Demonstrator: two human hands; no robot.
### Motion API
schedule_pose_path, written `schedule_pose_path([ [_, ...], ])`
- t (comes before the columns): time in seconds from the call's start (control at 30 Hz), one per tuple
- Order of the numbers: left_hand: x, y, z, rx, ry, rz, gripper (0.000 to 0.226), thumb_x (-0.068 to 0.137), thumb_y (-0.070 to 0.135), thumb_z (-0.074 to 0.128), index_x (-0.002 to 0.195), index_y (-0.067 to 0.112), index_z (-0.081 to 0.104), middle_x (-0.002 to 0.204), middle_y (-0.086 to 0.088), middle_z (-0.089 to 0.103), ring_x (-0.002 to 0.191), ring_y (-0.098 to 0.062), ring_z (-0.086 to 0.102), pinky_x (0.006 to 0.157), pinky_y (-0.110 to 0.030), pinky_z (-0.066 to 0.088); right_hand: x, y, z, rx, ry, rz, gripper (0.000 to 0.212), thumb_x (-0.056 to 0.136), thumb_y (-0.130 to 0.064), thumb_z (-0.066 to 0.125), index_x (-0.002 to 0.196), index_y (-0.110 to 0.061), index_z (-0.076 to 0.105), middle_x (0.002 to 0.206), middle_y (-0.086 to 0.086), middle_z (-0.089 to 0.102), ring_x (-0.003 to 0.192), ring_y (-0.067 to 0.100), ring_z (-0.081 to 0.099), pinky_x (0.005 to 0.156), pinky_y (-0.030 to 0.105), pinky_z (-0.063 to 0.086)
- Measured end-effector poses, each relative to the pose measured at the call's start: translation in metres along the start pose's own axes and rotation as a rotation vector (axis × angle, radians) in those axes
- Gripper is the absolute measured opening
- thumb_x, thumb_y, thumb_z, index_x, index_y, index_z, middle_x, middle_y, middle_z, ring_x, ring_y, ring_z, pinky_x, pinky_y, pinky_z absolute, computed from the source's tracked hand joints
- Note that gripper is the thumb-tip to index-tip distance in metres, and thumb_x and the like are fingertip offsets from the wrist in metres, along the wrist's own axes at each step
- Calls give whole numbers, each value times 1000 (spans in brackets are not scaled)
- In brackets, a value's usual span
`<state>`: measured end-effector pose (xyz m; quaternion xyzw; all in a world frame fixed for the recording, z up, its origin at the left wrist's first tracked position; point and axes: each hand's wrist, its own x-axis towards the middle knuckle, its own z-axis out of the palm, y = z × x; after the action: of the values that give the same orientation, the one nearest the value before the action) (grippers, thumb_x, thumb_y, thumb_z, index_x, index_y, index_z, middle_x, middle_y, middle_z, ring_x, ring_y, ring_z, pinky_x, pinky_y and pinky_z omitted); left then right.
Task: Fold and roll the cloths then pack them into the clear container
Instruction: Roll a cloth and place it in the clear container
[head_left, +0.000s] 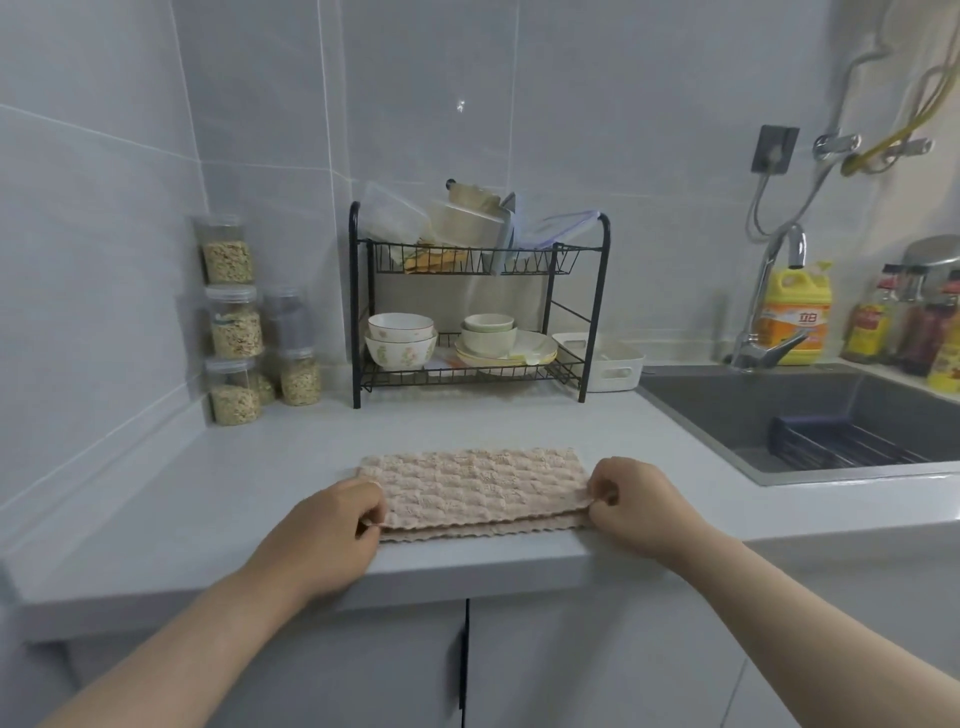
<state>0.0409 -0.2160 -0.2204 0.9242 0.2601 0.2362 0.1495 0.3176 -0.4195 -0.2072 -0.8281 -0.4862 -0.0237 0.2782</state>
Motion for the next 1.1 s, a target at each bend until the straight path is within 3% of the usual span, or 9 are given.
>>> schedule_pose_path([
  [0.2,-8,-9,10,-9,91,54,23,73,6,56,68,26,46,85,11,59,76,-8,57,67,-29,49,-9,7,13,-95,-23,-99,5,70,-17,54,67,-16,51,79,-5,52,72,17,52,65,27,44],
  [0.37,-8,-12,11,-37,141,60,17,70,26,57,64,38,47,81,19,55,86,1,45,71,-17,36,-6,2,13,21,-27,-44,7,72,-13,54,67,-17,52,88,-5,50,76,12,53,66,21,41],
  [0.43,-6,-12,9,-56,147,46,7,73,40,50,75,34,50,85,18,50,91,2,42,73,-17,34,0,-5,12,200,103,105,8,76,-10,56,69,-14,57,88,-1,55,77,15,54,63,24,39],
  [0.5,-2,-13,10,-42,113,51,27,77,53,44,86,29,54,89,20,52,94,2,42,76,-17,34,13,-9,8,366,175,327,12,76,-9,51,66,-6,46,71,4,51,63,27,45,58,28,30],
  [0.6,1,-11,13,-50,50,8,13,92,45,48,91,32,51,91,15,56,93,-6,49,76,-23,39,36,-12,1,469,68,547,16,76,-13,52,70,-12,37,65,7,33,62,23,31,61,34,25],
  [0.73,2,-14,14,-128,65,-78,10,99,41,39,104,32,41,103,12,59,98,-12,57,81,-31,43,60,-13,0,414,-79,683,18,82,-21,61,82,-8,48,80,11,49,71,28,49,64,31,40],
  [0.87,2,-11,11,-214,84,-138,14,97,42,45,90,30,48,78,8,68,73,-12,61,71,-32,46,74,-20,3,377,-188,727,18,84,-19,61,78,-8,48,68,9,42,55,21,41,50,27,34],
  [0.97,4,-15,12,-171,73,-144,35,95,39,53,68,16,52,59,6,56,58,-13,54,59,-28,41,76,-23,5,472,-200,699,11,85,-14,62,81,-5,59,64,10,55,45,22,50,43,24,41],
  [1.1,4,-14,17,-158,104,-132,38,92,31,60,60,12,52,80,23,63,77,27,51,70,-13,44,70,-8,17,442,-39,500,12,80,-8,62,92,-6,61,70,11,68,46,22,55,42,23,41],
])
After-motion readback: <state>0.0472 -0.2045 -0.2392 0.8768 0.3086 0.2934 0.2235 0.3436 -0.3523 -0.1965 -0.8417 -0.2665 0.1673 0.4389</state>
